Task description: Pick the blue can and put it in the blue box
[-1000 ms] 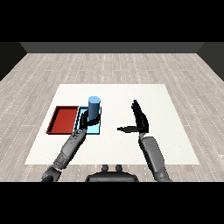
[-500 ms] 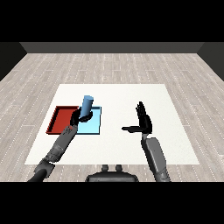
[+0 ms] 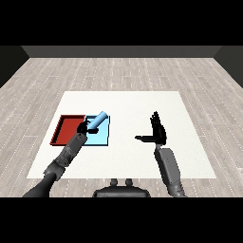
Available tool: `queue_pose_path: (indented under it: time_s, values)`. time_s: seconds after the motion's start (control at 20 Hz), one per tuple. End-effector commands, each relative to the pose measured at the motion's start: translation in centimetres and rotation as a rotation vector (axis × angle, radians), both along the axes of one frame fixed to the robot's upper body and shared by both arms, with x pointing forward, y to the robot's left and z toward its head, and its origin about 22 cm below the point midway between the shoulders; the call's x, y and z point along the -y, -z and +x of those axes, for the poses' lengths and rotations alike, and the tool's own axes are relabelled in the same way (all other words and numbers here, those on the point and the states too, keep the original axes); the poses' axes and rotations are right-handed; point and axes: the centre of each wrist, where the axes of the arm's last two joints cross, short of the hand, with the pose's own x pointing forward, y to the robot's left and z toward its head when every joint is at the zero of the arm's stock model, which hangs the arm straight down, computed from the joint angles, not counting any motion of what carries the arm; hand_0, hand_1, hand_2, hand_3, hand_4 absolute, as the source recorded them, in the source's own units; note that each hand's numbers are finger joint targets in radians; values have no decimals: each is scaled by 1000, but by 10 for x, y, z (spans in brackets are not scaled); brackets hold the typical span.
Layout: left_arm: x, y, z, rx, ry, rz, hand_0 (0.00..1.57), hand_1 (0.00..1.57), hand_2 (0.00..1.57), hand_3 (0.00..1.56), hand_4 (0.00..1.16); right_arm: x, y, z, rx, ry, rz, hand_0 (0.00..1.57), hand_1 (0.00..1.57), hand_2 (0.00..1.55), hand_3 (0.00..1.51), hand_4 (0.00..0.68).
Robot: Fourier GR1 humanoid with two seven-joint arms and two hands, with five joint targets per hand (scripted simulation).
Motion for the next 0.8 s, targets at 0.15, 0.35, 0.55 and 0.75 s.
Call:
queue_pose_path:
  time_s: [0.15, 0.35, 0.55, 0.75]
  values:
    - [35, 13, 3, -301, 21, 141, 1205, 1205, 1061, 0, 827, 11, 5, 13, -14, 20, 13, 0, 0, 0, 0, 0]
    - [20, 21, -4, -375, 102, -10, 1463, 1463, 1338, 131, 621, 27, 24, 0, -51, 42, 1, 0, 0, 0, 0, 0]
    - [26, 24, -5, -516, 202, -48, 0, 0, 0, 0, 0, 13, 18, 6, -30, 28, 1, 0, 0, 0, 0, 0]
    - [20, 29, -10, -205, -158, -88, 0, 0, 0, 0, 0, 25, 19, 5, -10, 56, 7, 0, 0, 0, 0, 0]
